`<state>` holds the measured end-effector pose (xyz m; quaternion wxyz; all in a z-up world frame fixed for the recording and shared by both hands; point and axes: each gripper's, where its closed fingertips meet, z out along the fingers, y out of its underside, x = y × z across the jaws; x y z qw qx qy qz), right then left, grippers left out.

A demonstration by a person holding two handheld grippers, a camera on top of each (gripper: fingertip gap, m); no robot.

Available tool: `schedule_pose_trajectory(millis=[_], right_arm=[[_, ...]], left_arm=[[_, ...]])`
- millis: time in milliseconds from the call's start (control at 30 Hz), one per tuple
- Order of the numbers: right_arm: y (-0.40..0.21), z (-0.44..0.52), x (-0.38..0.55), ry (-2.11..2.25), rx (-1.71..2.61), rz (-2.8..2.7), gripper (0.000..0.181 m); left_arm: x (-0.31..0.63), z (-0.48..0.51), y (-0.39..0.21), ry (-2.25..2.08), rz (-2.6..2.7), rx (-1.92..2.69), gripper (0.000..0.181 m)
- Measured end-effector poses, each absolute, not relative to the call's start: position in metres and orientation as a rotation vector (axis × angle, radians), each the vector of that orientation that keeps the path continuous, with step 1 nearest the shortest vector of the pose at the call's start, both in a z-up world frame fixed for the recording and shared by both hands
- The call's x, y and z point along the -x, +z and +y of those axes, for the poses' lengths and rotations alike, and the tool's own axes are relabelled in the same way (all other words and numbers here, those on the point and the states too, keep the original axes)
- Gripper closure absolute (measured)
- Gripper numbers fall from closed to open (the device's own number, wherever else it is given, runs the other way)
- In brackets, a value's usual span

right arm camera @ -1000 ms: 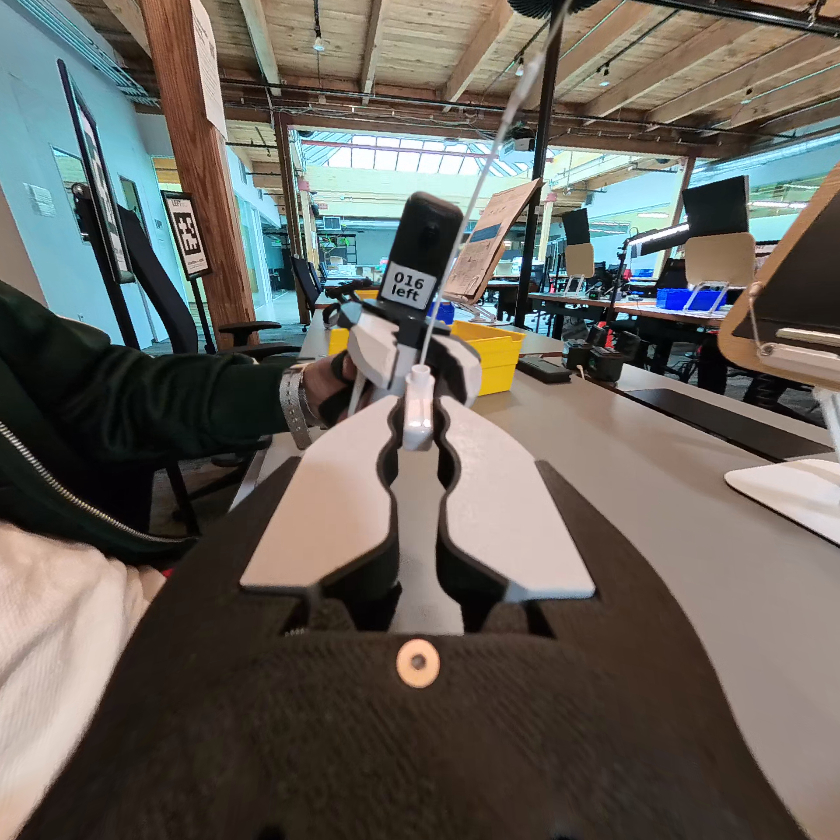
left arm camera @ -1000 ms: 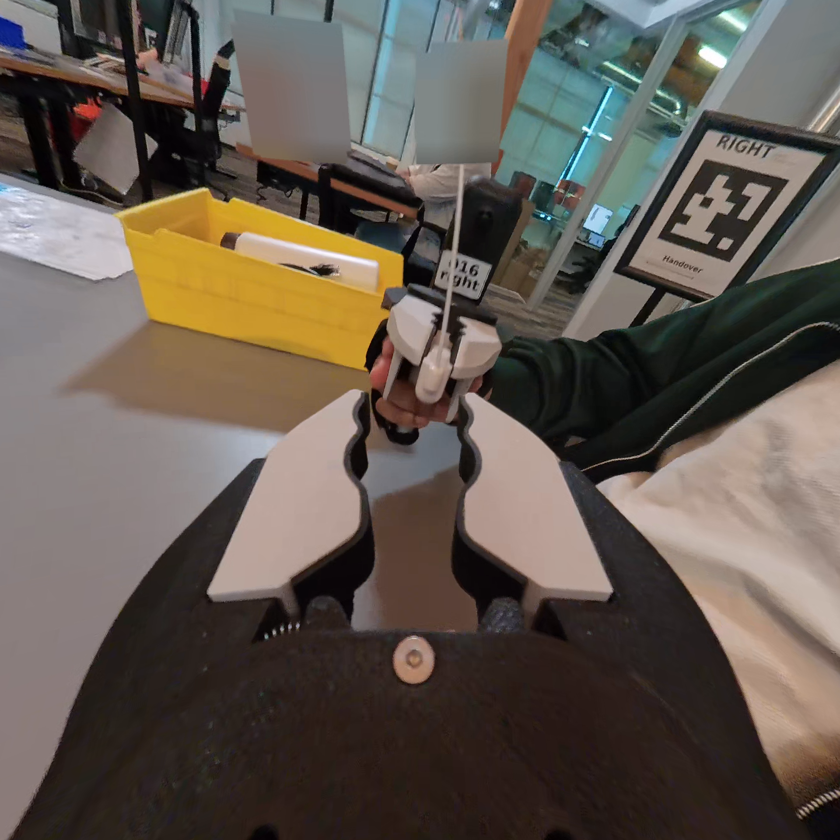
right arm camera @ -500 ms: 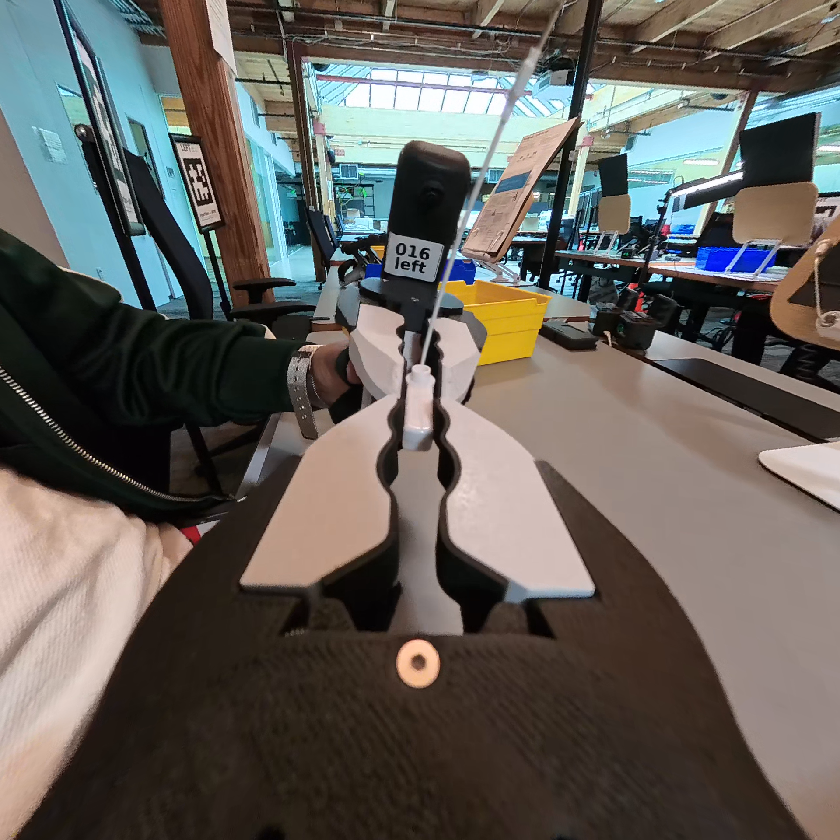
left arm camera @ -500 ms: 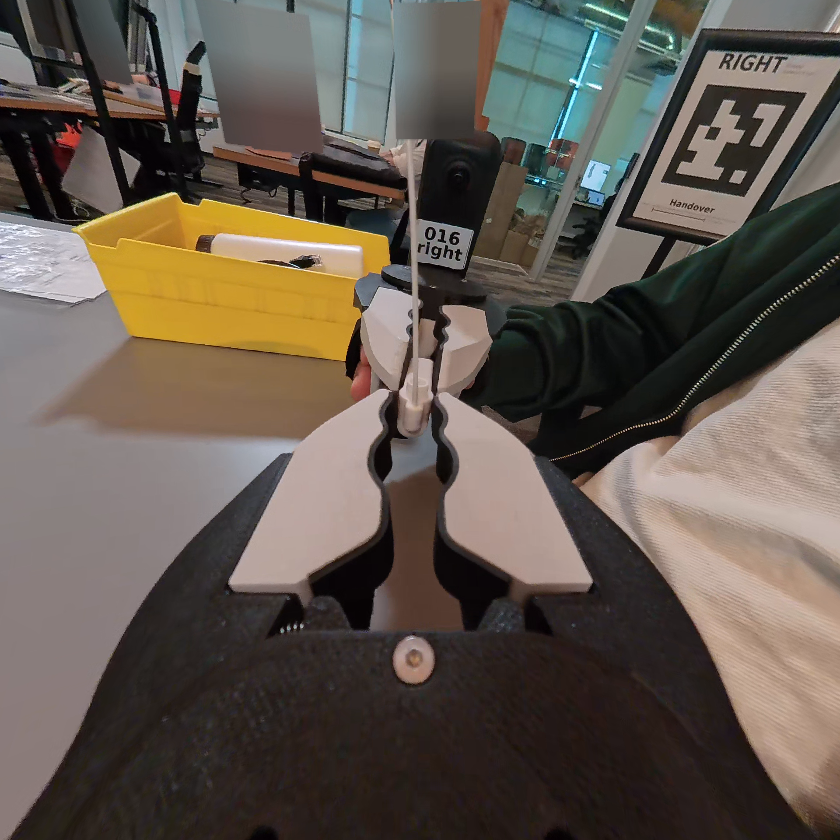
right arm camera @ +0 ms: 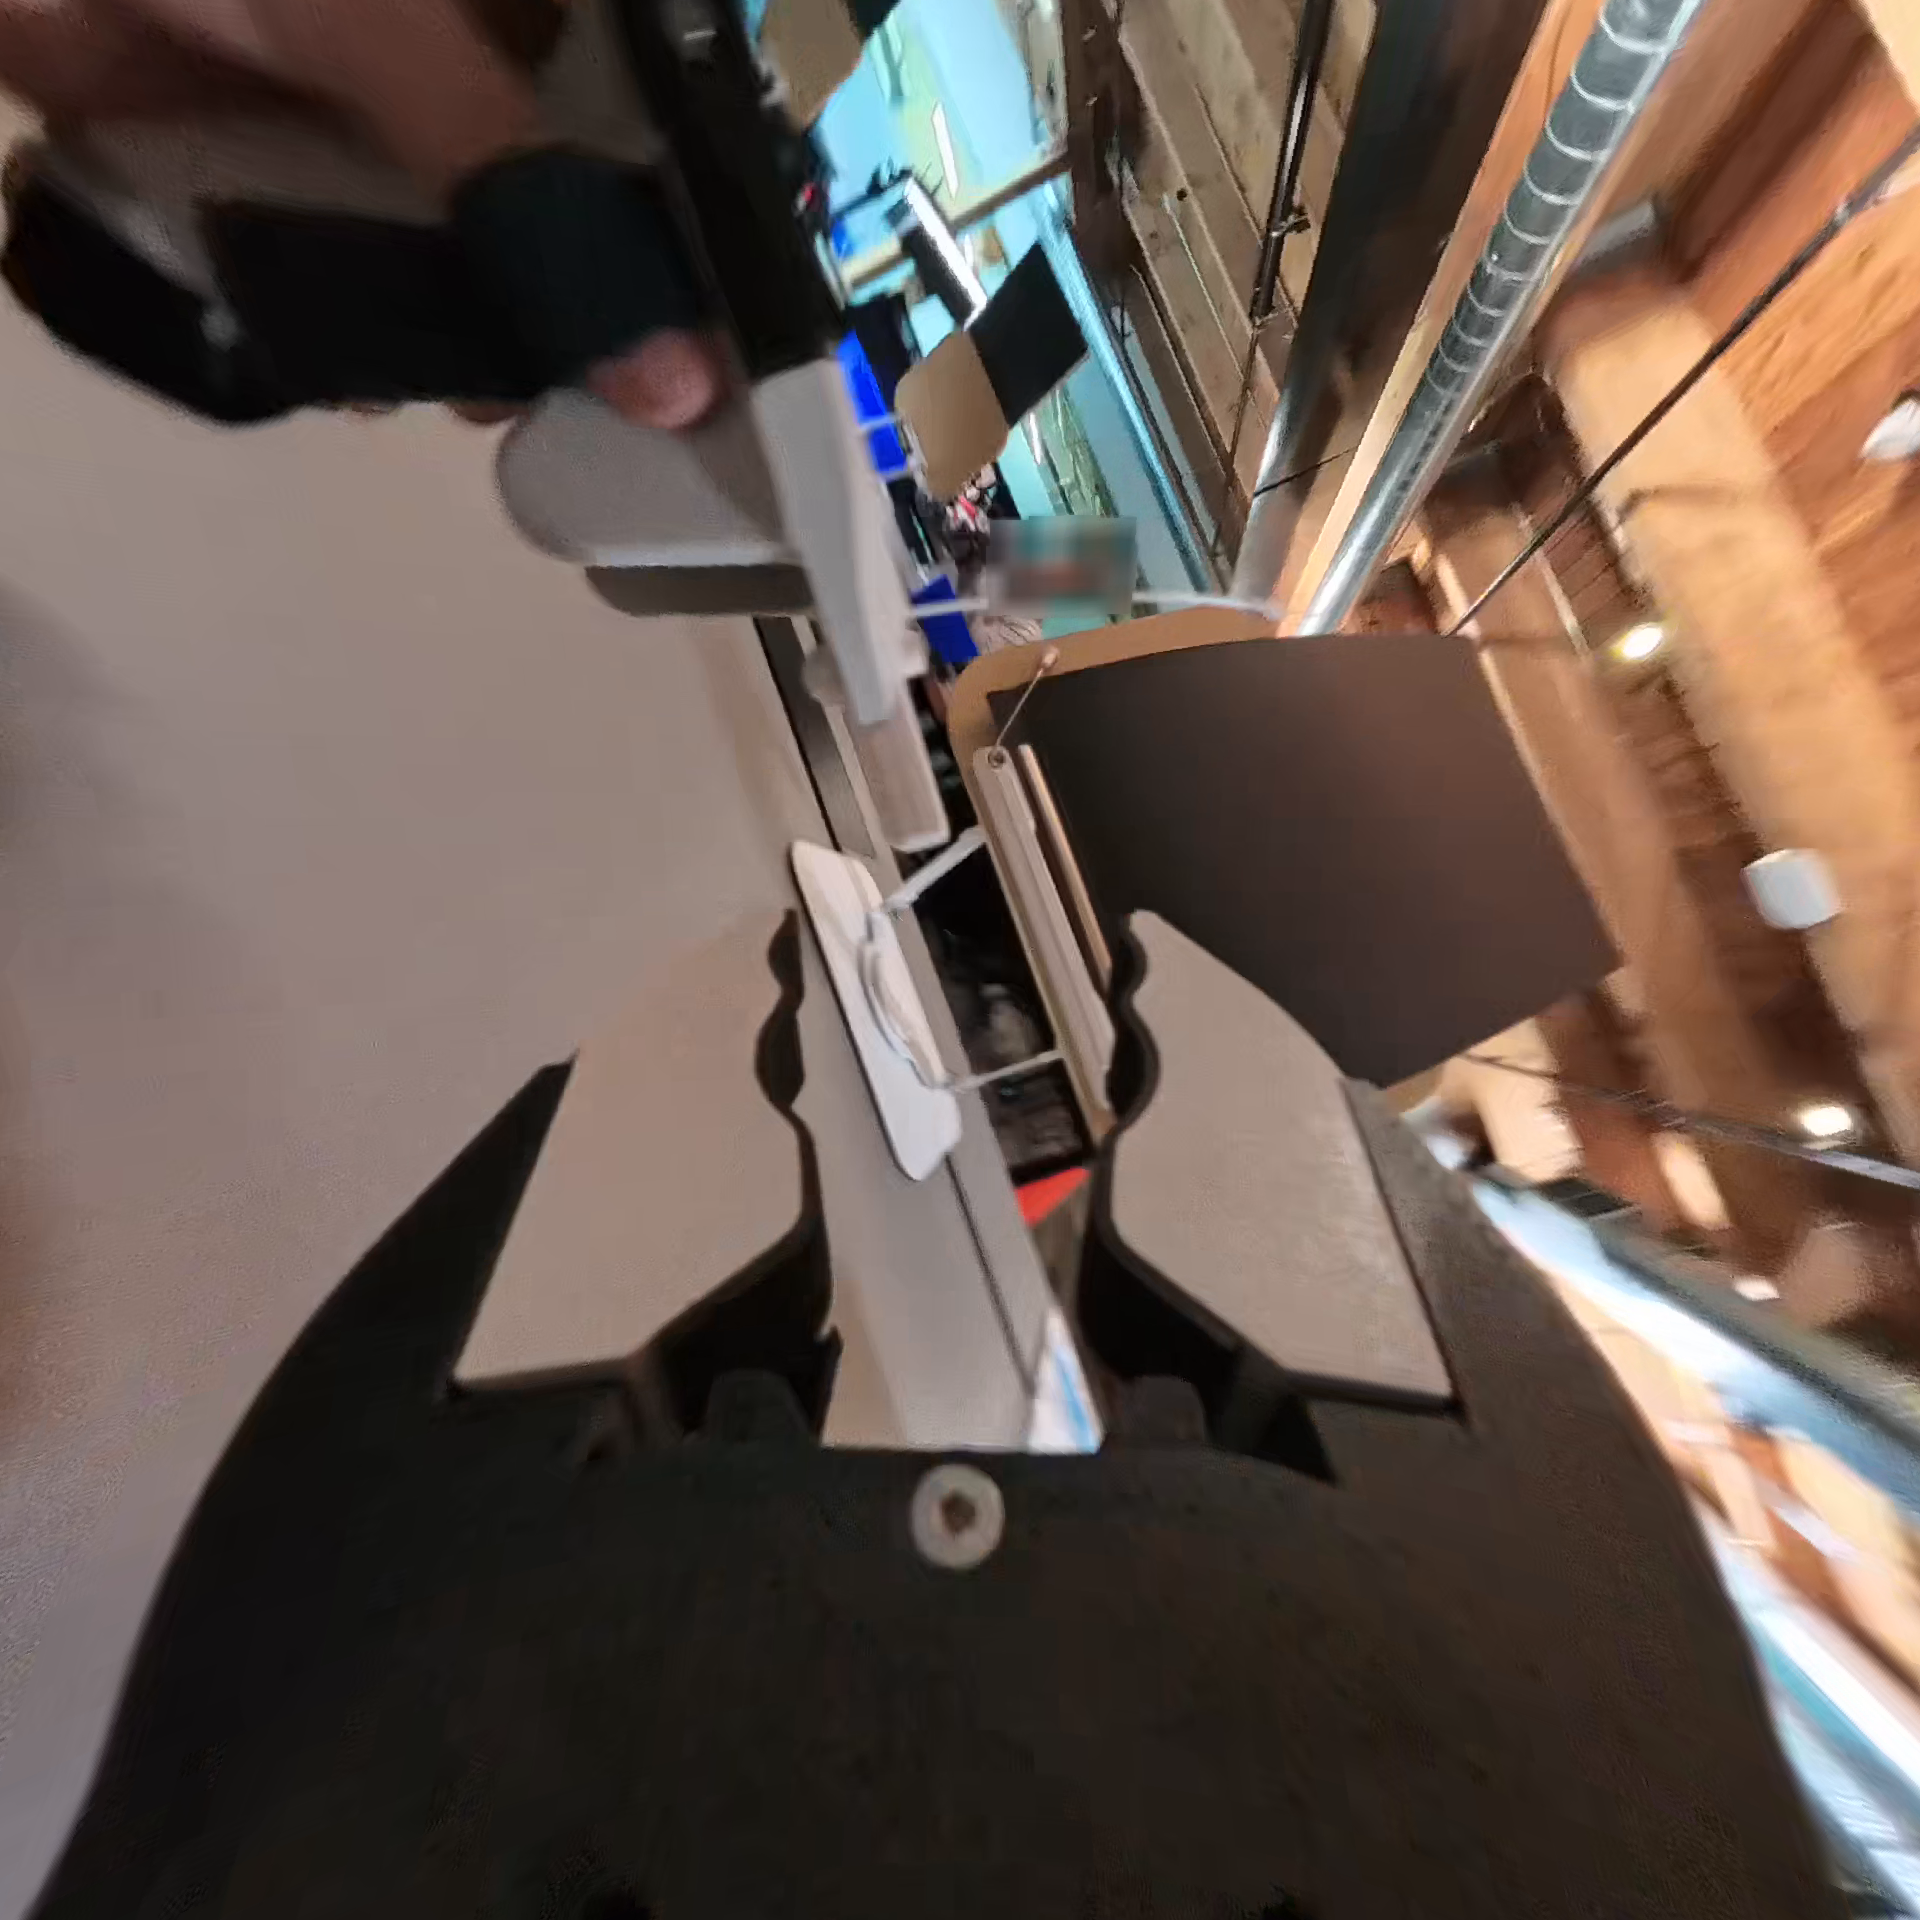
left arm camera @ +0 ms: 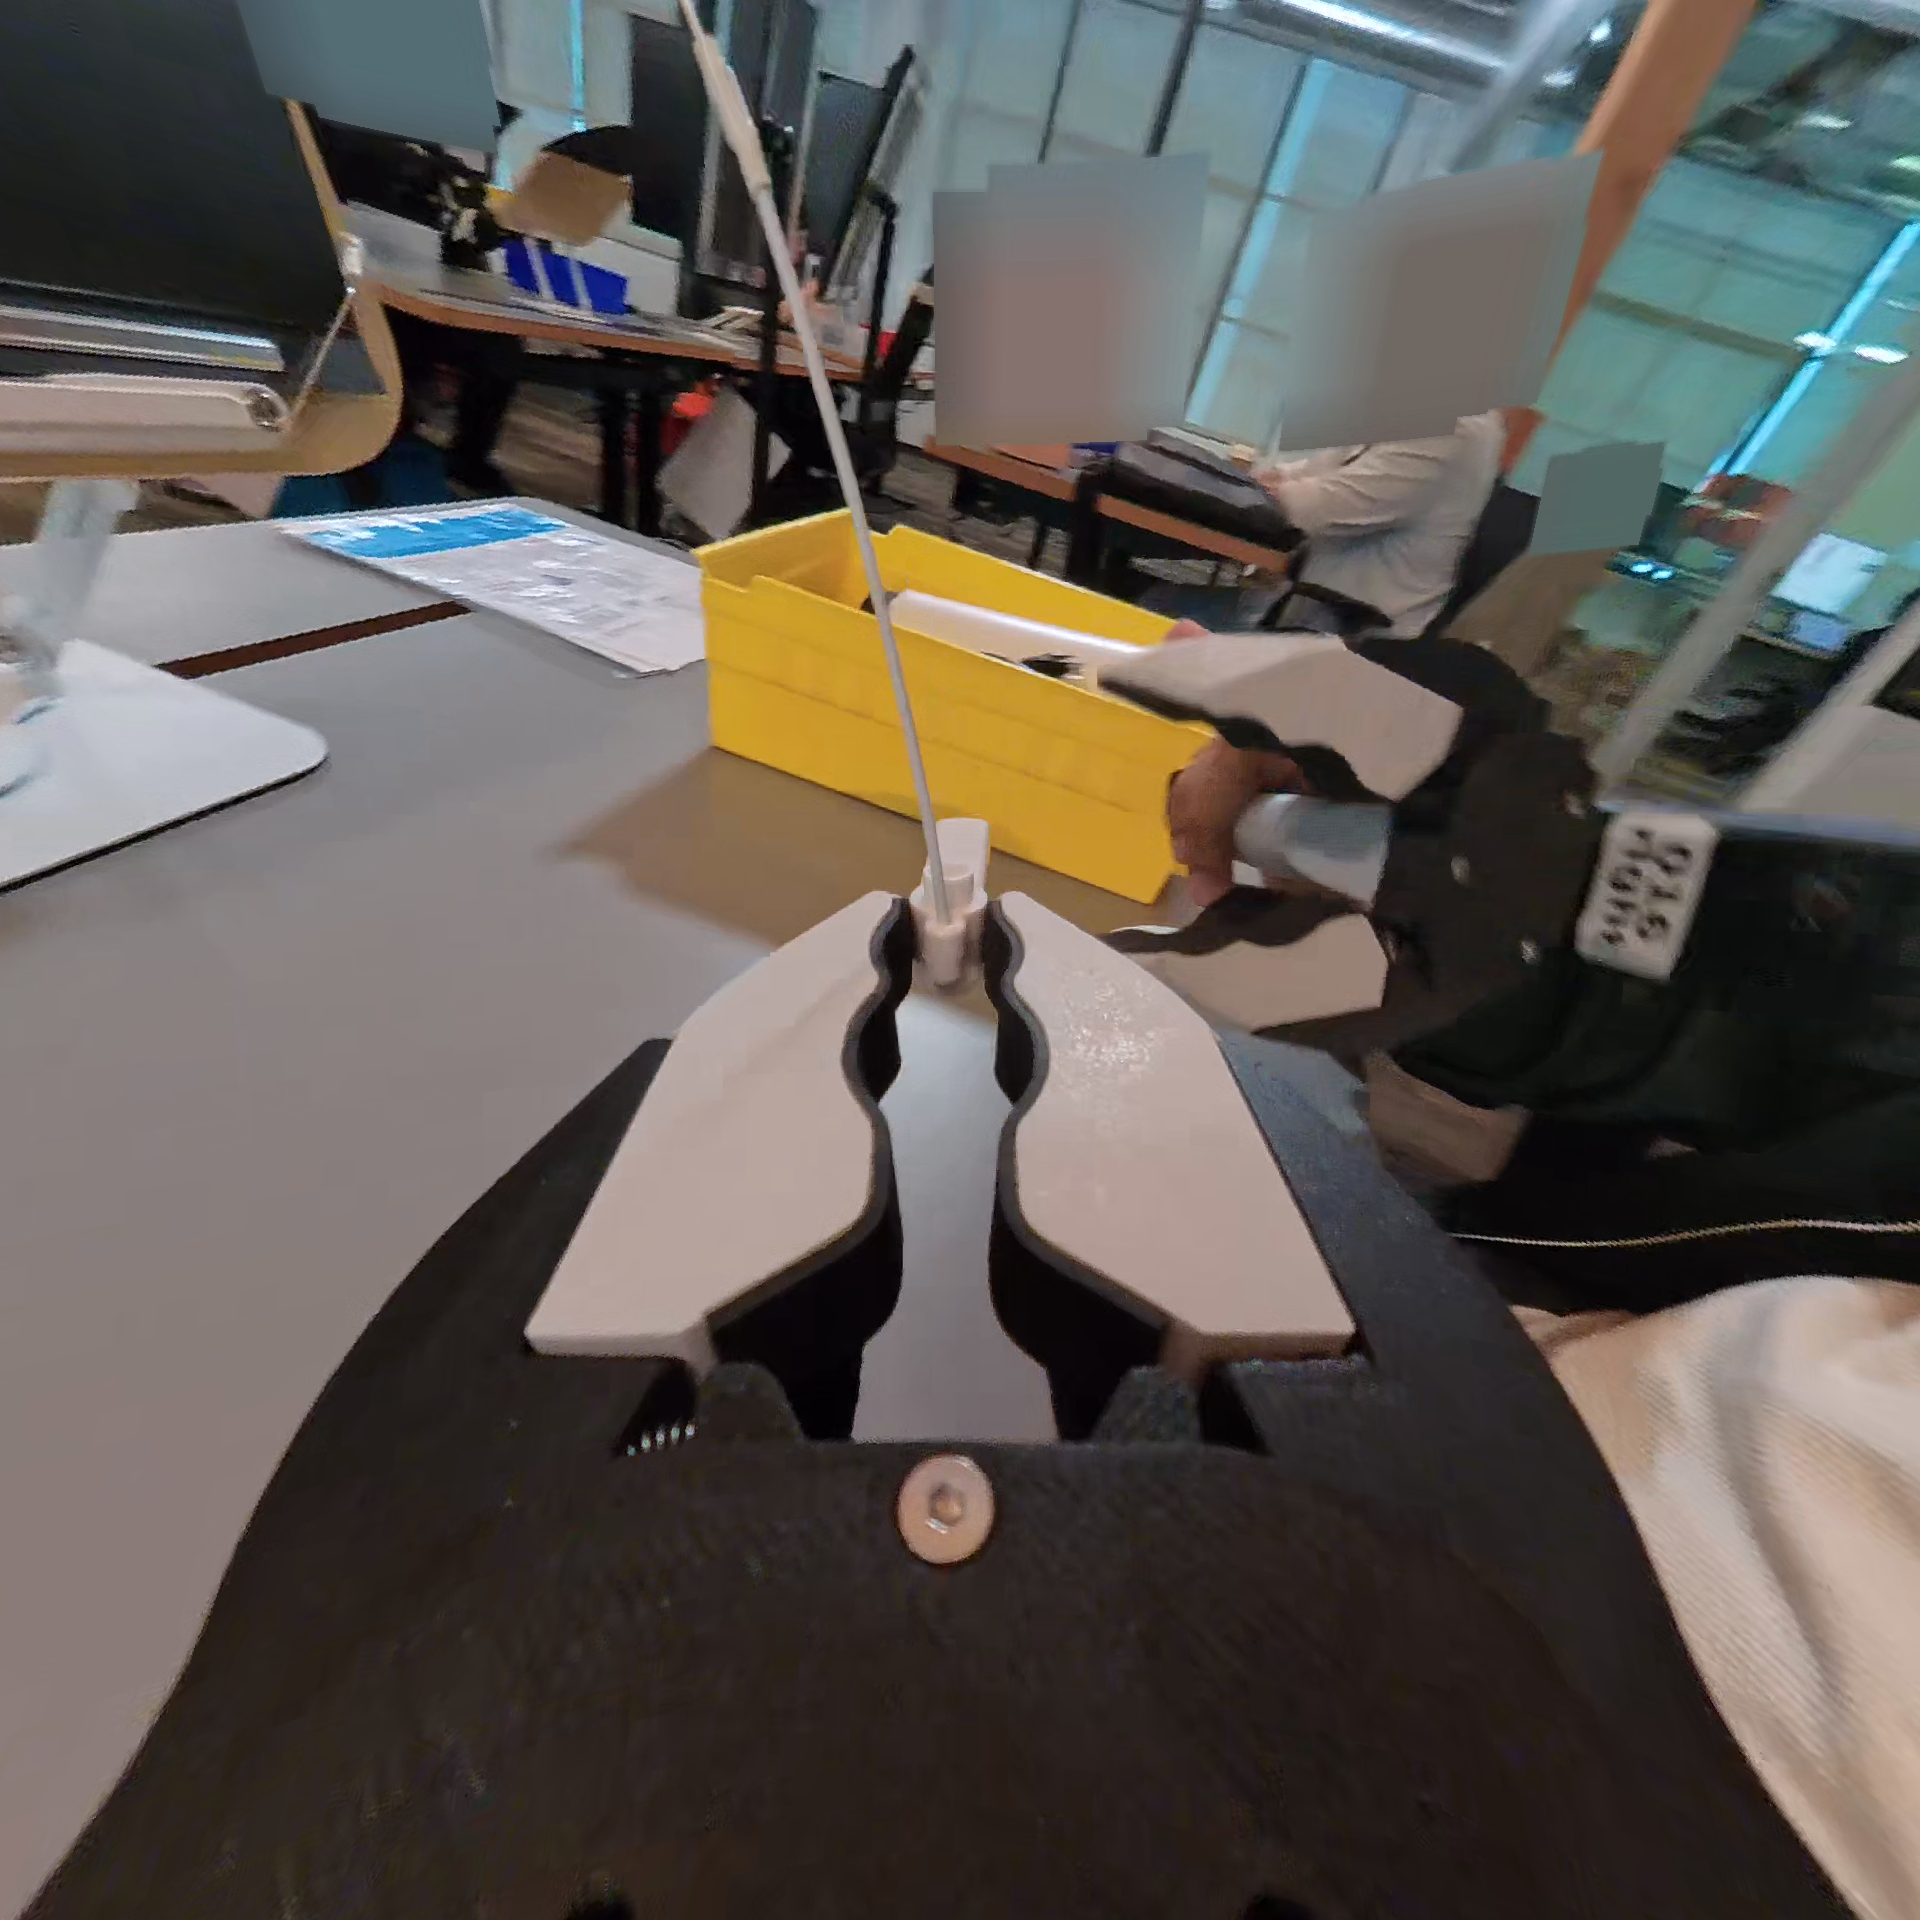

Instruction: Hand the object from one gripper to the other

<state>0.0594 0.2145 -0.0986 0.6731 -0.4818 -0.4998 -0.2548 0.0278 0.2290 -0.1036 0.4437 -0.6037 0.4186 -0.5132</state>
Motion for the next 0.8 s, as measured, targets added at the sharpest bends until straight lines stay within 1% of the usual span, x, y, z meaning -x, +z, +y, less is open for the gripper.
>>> schedule_pose_trajectory(millis=[167,400,567,600,700,733,767,800], right_arm=[[-0.112,0.216,-0.051,-0.739,1.083,-1.22,0.145],[-0.121,0.222,-0.061,-0.722,1.164,-1.237,0.166],[-0.121,0.221,-0.059,-0.728,1.163,-1.24,0.167],[-0.12,0.221,-0.059,-0.704,1.168,-1.226,0.168],[-0.112,0.221,-0.063,-0.508,1.228,-1.127,0.168],[-0.111,0.217,-0.059,-0.355,1.238,-1.117,0.168],[-0.109,0.21,-0.053,-0.182,1.226,-1.106,0.168],[-0.107,0.202,-0.047,-0.002,1.214,-1.1,0.168]], left_arm=[[-0.043,0.218,-0.112,-1.15,1.071,1.522,0.167],[-0.057,0.202,-0.119,-1.097,1.126,1.519,0.167],[-0.056,0.2,-0.116,-1.17,1.114,1.497,0.168],[-0.056,0.198,-0.113,-1.213,1.12,1.472,0.162],[-0.053,0.199,-0.099,-1.301,1.071,1.386,0.117],[-0.052,0.201,-0.095,-1.323,1.048,1.354,0.109],[-0.049,0.202,-0.094,-1.34,1.037,1.338,0.107],[-0.048,0.201,-0.093,-1.363,1.04,1.322,0.111]])
